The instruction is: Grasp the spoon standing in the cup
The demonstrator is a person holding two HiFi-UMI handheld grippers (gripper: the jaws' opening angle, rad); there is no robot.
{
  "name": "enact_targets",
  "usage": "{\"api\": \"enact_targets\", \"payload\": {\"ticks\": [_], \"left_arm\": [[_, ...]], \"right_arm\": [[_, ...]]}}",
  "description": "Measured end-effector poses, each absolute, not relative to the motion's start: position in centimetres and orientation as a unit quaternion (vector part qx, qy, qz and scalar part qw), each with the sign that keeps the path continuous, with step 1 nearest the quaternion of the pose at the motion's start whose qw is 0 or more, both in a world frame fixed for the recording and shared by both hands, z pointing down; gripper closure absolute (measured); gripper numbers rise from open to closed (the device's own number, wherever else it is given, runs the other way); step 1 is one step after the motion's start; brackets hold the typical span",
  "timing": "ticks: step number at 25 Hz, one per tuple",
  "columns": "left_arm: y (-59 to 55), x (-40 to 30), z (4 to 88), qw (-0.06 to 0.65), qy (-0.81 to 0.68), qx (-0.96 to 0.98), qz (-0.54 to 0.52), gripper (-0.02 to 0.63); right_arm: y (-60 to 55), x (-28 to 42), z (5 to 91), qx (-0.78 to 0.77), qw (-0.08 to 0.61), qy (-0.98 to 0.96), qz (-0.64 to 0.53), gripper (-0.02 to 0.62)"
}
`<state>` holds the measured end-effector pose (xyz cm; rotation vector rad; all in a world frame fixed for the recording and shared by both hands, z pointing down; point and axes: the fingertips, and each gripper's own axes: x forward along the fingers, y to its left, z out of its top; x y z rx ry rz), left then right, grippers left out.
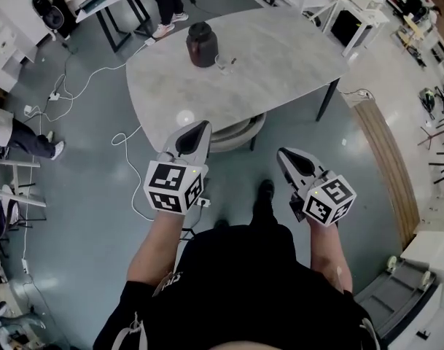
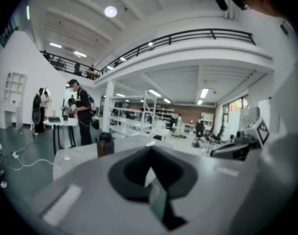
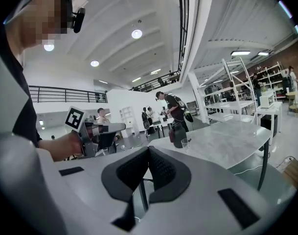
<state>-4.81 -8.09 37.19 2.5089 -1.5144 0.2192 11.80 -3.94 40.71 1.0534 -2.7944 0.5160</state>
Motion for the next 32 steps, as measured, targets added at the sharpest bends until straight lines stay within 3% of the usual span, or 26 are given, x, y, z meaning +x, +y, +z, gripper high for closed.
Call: {"api": "enact_targets", "payload": {"ticks": [15,32], "left_arm": [[-22.8,-0.4,36.4,0.116,-0.604,0.786,0.061,0.597],[-29.1,-8.2,39.7,0.153,-0.619,0.768,0.048,0.597]], "right_arm": [[-20.7,16.5,41.3,0.223,0.087,-0.954,0.181,0.6],[-30.0,5.5,43.5,0.179,0.135,-0.957,0.183,0.6]]}}
